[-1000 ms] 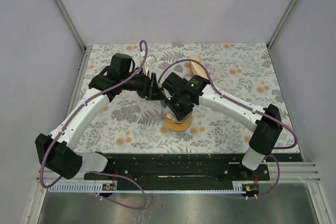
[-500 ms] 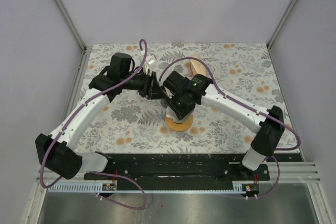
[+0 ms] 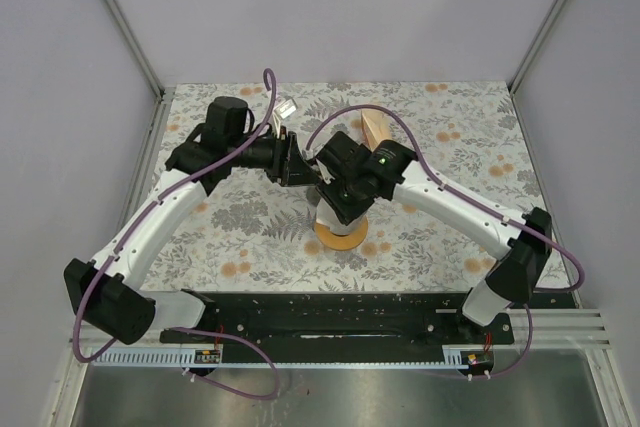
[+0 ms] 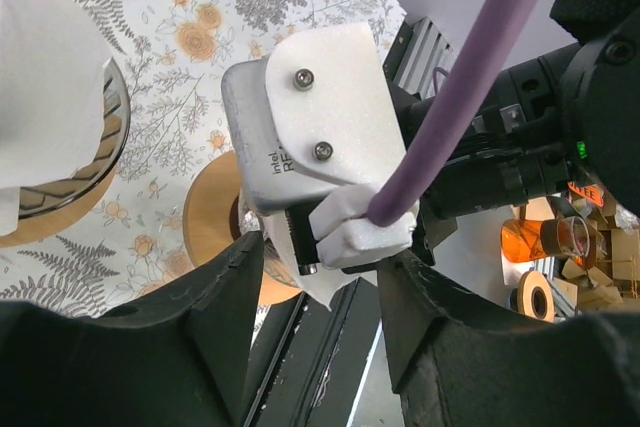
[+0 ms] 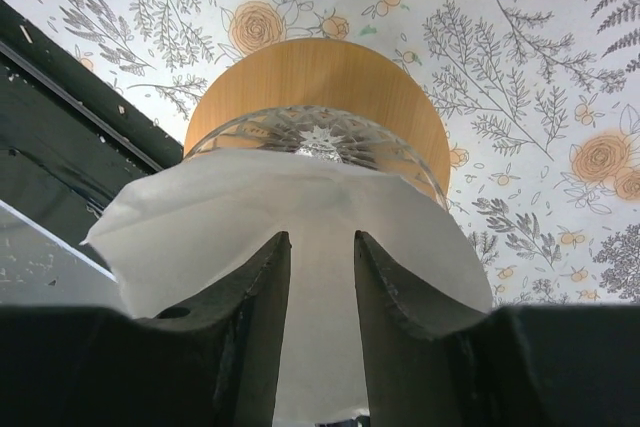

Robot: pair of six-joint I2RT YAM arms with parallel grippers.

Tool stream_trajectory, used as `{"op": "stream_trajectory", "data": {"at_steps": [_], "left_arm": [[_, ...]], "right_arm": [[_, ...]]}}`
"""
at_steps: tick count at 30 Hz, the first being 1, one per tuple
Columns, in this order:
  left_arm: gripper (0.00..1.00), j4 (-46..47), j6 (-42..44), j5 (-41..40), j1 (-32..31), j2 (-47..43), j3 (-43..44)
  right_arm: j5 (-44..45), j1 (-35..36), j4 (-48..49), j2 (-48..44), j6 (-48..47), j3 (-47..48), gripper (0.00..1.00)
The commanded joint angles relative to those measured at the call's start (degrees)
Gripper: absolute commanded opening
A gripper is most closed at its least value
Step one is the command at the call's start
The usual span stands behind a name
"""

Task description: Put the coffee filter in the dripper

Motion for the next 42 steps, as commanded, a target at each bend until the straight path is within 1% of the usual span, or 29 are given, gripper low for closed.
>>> {"op": "stream_trajectory", "data": {"at_steps": [1,7,13,16,19,21,23,25,26,28,31,33,37,40,42], "left_arm": [[0.51,-7.17,2.9,-3.73,1.15,1.44,1.03],[0.51,-7.69,3.34,-1.79,3.96,0.74,4.54],[0.51,-8.66,4.57,-0.57,7.83,-0.41,11.04],[0.52,-8.75,4.48,0.66,10.55,-0.76,14.56],[0.52,-9.01,5.36,-1.34,13.01,-1.37,16.5],[0.52,-9.19,6.33,-3.19,14.24,-1.73,16.77],[0.53,-8.93,6.59,-4.77,16.0,-2.08,16.16],[0.55,-7.53,6.51,-6.88,18.45,-2.78,14.49],[0.55,-6.74,6.51,-8.11,19.42,-3.22,13.18],[0.57,-4.63,7.03,-11.53,21.36,-4.18,10.89],[0.61,-0.51,7.73,-17.77,24.26,-5.85,6.5],[0.65,3.09,8.17,-21.99,26.45,-6.82,2.03],[0.84,10.3,11.86,-28.75,28.31,-8.05,-5.8],[0.93,16.89,13.45,-34.65,29.01,-8.49,-12.13],[0.95,21.72,13.89,-36.68,29.54,-8.76,-16.87]], "right_arm": [[-0.05,0.3,11.03,-8.7,0.16,3.73,0.4],[-0.58,0.21,11.29,-11.07,-0.63,4.44,0.41],[1.27,0.21,11.2,-13.7,-1.33,4.96,0.41],[2.06,0.21,11.55,-15.02,-1.42,6.1,0.43],[2.32,0.12,12.78,-16.52,-1.6,7.34,0.45],[4.86,0.21,13.92,-17.75,-1.43,7.69,0.48],[10.91,-0.84,15.07,-18.98,-1.25,7.43,0.52],[13.74,-4.51,16.47,-20.29,-0.72,6.03,0.55],[12.88,-7.58,17.26,-21.08,-0.02,4.72,0.55],[10.51,-15.4,20.68,-23.19,1.47,-0.02,0.58],[12.95,-23.23,25.52,-25.92,2.53,-6.88,0.64],[12.18,-28.85,28.15,-26.89,3.23,-11.01,0.67],[9.71,-37.57,34.48,-27.86,5.08,-20.32,0.74],[9.27,-42.49,39.14,-28.3,7.45,-26.65,0.78],[9.36,-44.96,43.18,-29.08,8.42,-31.05,0.81]]}}
